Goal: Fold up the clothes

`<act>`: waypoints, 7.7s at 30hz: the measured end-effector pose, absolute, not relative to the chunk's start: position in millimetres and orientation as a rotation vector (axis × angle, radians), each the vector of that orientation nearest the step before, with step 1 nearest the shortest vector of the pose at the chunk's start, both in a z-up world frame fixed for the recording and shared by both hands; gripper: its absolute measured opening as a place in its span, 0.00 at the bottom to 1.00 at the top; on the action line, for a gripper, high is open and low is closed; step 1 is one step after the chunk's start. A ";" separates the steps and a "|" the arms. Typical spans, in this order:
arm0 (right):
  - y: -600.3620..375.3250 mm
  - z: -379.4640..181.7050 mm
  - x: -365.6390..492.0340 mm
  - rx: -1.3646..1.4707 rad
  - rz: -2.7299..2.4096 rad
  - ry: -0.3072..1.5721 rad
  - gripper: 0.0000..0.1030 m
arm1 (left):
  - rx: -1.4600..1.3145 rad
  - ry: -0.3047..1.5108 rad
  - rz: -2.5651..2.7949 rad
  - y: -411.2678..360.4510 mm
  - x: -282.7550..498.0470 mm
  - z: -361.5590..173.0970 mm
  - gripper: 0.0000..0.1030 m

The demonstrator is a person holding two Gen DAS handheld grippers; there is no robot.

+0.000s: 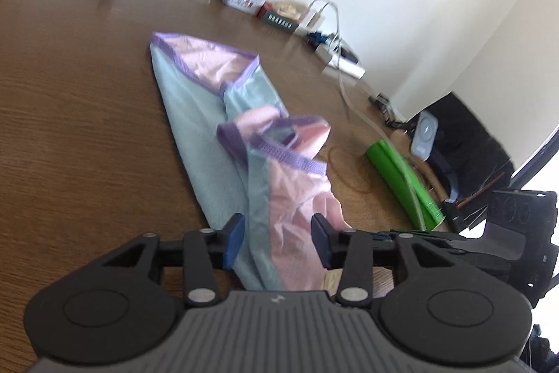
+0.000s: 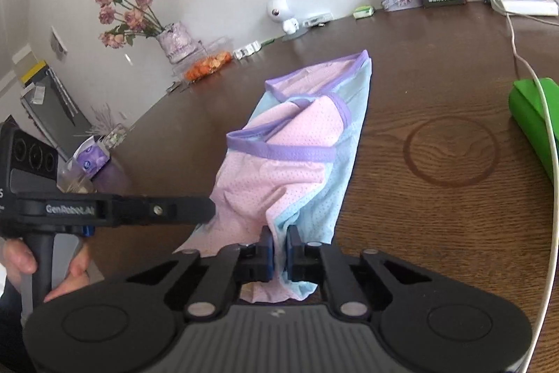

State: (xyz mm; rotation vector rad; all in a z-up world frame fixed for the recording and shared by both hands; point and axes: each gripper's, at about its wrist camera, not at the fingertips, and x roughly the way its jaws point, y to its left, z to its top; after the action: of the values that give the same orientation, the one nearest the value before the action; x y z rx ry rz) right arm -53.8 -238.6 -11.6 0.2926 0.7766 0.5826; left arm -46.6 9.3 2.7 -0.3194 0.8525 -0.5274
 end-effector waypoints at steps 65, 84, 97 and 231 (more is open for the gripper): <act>-256.1 -5.0 -127.9 -0.064 0.957 0.594 0.30 | 0.180 0.792 -0.656 13.0 -127.2 10.2 0.45; -217.7 -3.9 -154.8 -0.242 0.759 0.575 0.22 | 0.262 0.565 -0.865 51.2 -134.9 -17.7 0.21; -228.0 4.6 -151.9 -0.130 0.820 0.614 0.04 | 0.152 0.633 -0.919 58.6 -135.0 2.1 0.02; -259.2 13.2 -54.2 -0.092 0.641 0.832 0.08 | -0.123 0.863 -0.471 58.4 -60.8 0.3 0.05</act>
State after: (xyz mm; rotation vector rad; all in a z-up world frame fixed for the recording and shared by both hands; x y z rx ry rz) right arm -54.2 -259.2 13.2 -0.0917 0.8319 0.6412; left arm -60.8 58.4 0.3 -0.1226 0.8628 -0.4710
